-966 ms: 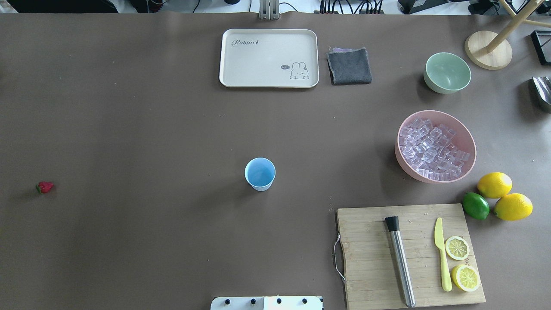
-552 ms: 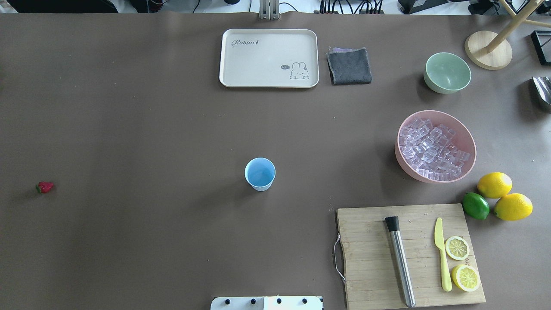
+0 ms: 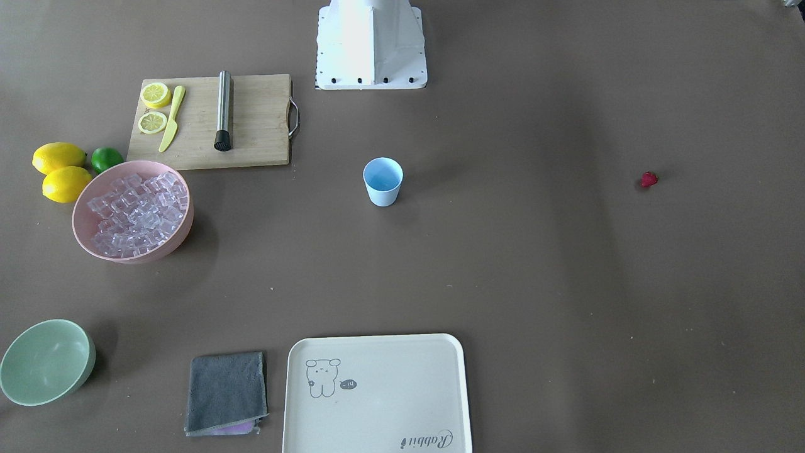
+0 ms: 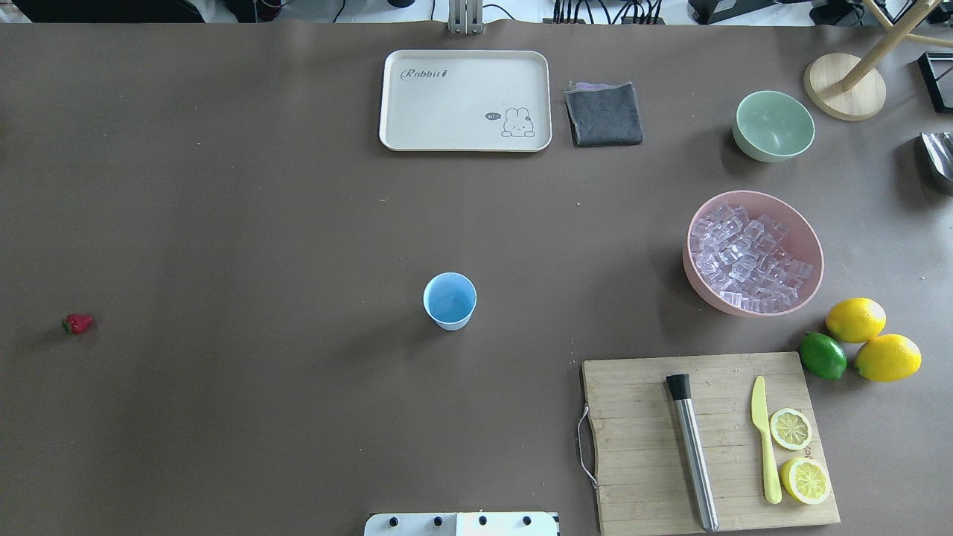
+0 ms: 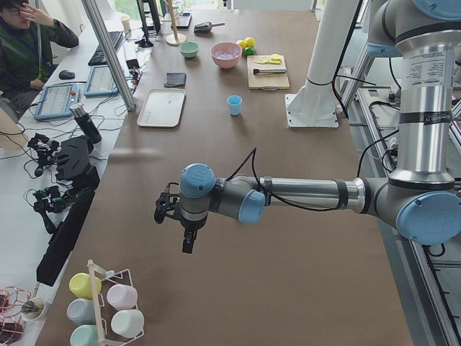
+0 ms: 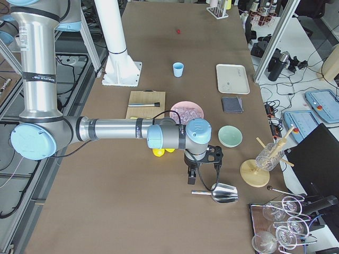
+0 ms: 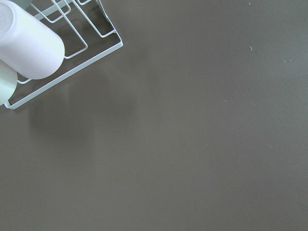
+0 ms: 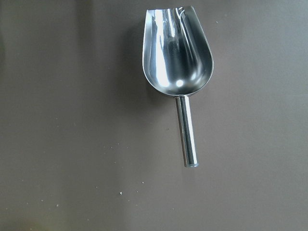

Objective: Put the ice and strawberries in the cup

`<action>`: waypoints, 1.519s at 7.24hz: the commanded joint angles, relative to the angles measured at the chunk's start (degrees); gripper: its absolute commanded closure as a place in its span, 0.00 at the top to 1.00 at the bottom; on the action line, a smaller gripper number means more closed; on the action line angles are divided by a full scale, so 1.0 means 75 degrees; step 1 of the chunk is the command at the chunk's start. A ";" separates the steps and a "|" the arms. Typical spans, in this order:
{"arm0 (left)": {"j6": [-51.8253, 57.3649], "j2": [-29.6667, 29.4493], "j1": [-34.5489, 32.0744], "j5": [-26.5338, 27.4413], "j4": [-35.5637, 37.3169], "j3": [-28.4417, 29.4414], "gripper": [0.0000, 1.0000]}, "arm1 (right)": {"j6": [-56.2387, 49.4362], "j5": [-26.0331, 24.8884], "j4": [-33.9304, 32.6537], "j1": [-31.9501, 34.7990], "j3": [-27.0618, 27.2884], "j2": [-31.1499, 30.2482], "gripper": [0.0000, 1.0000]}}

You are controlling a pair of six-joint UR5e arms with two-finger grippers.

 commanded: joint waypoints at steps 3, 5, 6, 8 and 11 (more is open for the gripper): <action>0.0070 -0.0023 0.0018 -0.0036 -0.0077 -0.0053 0.98 | -0.0002 0.0024 0.0004 0.0000 0.0047 -0.0001 1.00; 0.0070 0.0000 0.0053 -0.0164 -0.0147 -0.0170 0.98 | 0.0010 0.0013 0.0004 0.0000 0.0082 -0.0001 1.00; 0.0070 0.0069 0.0065 -0.0165 -0.0182 -0.0135 0.98 | 0.0010 0.0013 0.0004 0.0000 0.0105 -0.0001 1.00; 0.0035 -0.0058 0.0111 -0.0188 -0.0147 -0.0030 0.98 | 0.0010 0.0059 0.0004 0.0012 0.0129 -0.0025 1.00; 0.0024 -0.0152 0.0205 -0.0376 -0.0171 0.0017 0.98 | 0.0022 0.0048 0.0004 0.0012 0.0152 -0.0013 1.00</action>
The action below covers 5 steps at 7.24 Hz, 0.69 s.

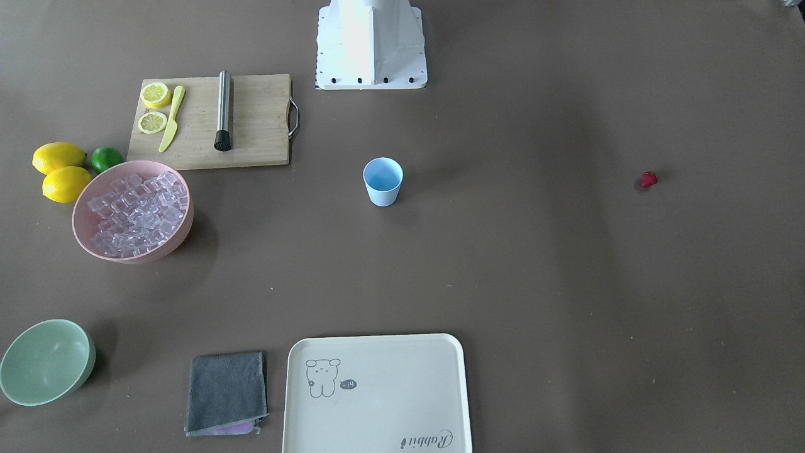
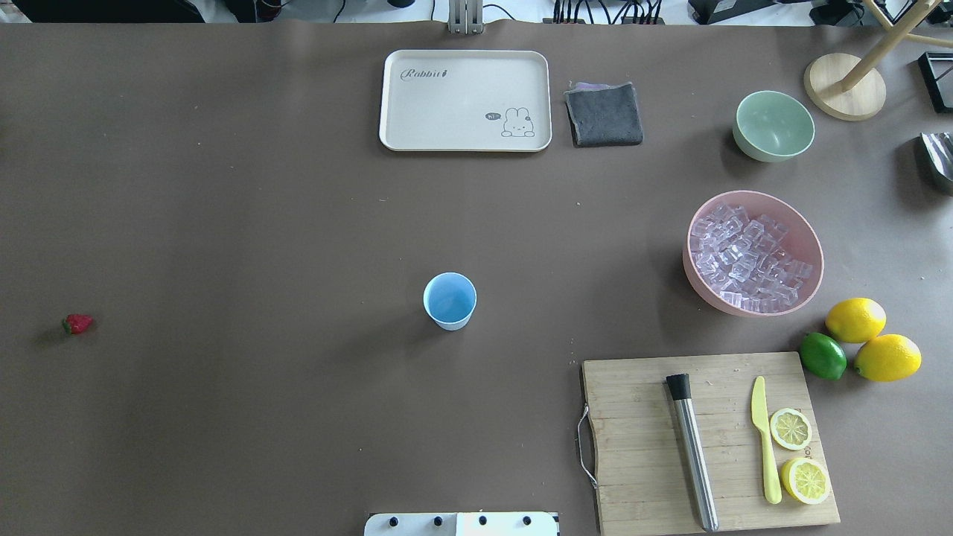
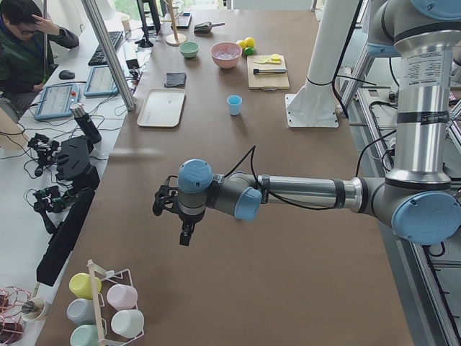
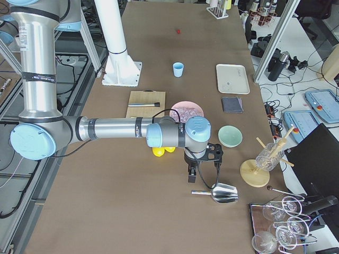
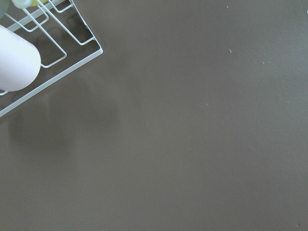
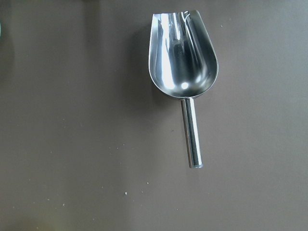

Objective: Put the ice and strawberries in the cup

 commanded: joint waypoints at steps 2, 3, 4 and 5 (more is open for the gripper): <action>0.0004 -0.0266 0.0184 0.0013 0.0032 0.0160 0.98 | 0.0015 0.0000 0.0000 0.0012 0.0114 -0.0003 1.00; -0.0054 -0.0488 0.0184 -0.0021 0.0021 0.0359 0.98 | 0.0026 0.0000 0.0000 0.0012 0.0114 0.0009 1.00; 0.0027 -0.0456 0.0184 -0.0045 -0.0026 0.0419 0.98 | 0.0015 -0.0011 0.0000 0.0012 0.0126 0.0044 1.00; 0.0028 -0.0421 0.0184 -0.0045 -0.0223 0.0396 0.98 | 0.0038 -0.0011 0.0012 0.0012 0.0149 0.0148 1.00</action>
